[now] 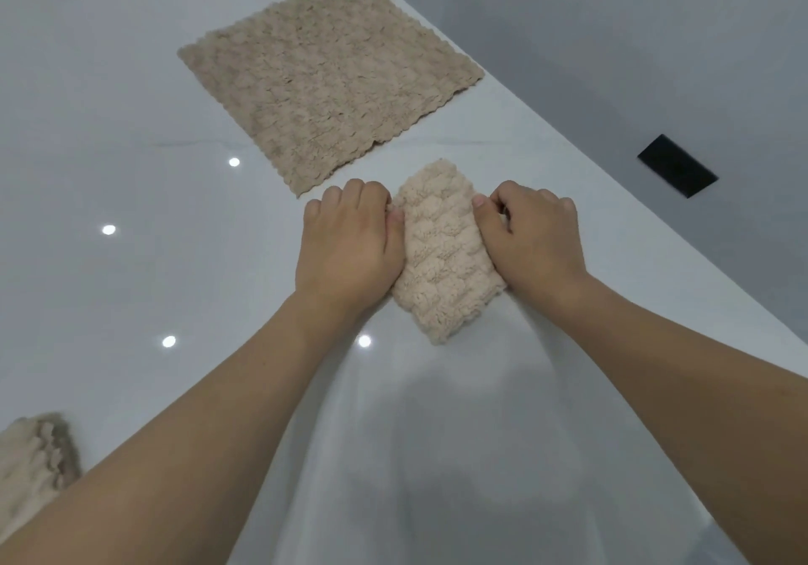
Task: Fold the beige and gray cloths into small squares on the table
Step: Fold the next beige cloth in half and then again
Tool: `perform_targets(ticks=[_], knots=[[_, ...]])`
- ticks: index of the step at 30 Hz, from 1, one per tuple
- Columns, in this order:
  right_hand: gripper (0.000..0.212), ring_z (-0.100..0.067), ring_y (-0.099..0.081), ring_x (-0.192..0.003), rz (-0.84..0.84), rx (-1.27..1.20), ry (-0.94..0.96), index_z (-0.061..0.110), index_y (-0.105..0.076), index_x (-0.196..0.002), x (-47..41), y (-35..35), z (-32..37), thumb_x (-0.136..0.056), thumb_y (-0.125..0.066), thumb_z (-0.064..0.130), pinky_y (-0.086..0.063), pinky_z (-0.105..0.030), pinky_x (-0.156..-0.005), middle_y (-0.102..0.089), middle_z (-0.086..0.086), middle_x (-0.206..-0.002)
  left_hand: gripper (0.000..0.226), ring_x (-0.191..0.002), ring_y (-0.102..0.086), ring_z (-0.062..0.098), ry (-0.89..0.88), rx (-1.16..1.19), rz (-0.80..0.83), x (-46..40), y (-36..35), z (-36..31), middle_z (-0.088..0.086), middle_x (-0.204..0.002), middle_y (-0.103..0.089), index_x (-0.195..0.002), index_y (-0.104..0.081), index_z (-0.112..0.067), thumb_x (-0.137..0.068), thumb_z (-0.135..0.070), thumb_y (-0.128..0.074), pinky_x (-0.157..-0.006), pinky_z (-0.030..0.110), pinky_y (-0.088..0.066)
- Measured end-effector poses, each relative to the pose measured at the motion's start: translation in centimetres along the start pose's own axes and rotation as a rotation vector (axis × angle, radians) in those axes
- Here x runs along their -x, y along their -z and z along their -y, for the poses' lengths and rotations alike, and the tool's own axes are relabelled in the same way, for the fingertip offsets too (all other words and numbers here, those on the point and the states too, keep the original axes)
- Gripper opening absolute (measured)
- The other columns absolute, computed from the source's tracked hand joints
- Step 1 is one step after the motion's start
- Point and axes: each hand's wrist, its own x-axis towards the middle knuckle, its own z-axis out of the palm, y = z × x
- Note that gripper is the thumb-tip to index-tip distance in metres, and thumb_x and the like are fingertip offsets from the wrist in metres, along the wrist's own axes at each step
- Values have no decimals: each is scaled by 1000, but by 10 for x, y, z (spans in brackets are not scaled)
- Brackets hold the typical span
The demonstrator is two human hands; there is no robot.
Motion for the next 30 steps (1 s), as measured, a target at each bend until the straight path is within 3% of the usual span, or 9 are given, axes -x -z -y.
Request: perform_targets(ticks=[9, 16, 21, 30], knots=[[36, -16, -51, -66, 167, -114, 126, 19, -54, -72, 78, 28, -23, -96, -45, 44, -35, -36, -88, -54, 7, -59, 26, -76, -43, 23, -39, 123, 114, 80, 23, -24, -1, -83, -50, -92, -53, -14, -98, -32, -36, -75, 39, -33], [37, -1, -40, -56, 157, -183, 287, 26, -45, -52, 125, 36, -37, -83, -52, 44, -30, -28, -76, -33, 15, -42, 15, -75, -42, 18, -63, 234, 198, 139, 41, -38, -9, -79, -50, -87, -53, -19, -91, -31, -44, -78, 36, -30], [37, -6, -41, -60, 221, -176, 358, 20, -51, -50, 148, 43, -44, -80, -51, 42, -29, -20, -78, -38, 12, -44, 17, -71, -43, 17, -88, 257, 246, 158, 50, -49, -11, -66, -48, -77, -51, -21, -80, -36, -45, -75, 32, -28], [38, -16, -38, -49, 263, -53, 502, 17, -41, -44, 180, 52, -43, -78, -52, 31, -33, -30, -68, -34, 3, -39, 15, -70, -42, 12, -138, 324, 322, 196, 60, -60, -12, -60, -43, -72, -49, -21, -76, -36, -46, -78, 31, -30]])
